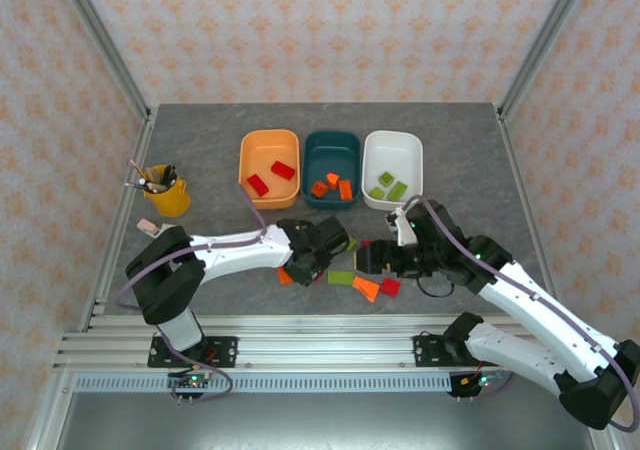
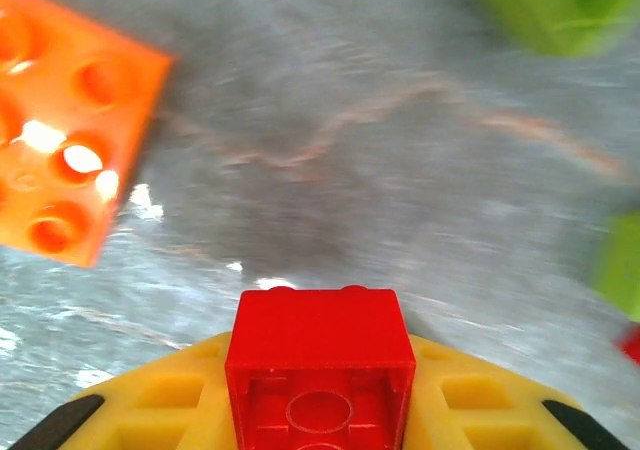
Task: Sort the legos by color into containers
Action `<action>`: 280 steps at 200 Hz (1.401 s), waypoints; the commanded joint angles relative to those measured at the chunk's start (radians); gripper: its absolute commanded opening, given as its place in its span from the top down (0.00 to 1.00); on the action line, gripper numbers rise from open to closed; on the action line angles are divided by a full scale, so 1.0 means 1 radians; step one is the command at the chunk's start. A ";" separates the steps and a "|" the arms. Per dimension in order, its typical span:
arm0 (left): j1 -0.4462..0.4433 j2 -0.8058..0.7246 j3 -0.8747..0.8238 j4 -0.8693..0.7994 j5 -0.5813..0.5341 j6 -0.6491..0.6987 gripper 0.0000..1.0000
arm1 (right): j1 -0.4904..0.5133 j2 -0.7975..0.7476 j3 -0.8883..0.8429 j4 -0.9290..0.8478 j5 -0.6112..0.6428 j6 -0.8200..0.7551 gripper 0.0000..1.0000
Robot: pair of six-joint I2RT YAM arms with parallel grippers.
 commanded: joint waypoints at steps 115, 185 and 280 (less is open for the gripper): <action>0.527 0.182 0.580 -0.292 -0.014 0.851 0.70 | -0.027 0.325 0.290 0.426 0.211 0.204 0.10; 0.573 0.471 0.775 -0.366 -0.032 0.918 0.69 | -0.048 0.428 0.316 0.405 0.199 0.213 0.10; 0.586 0.468 0.700 -0.338 -0.012 0.933 0.42 | -0.044 0.489 0.330 0.283 0.234 0.150 0.13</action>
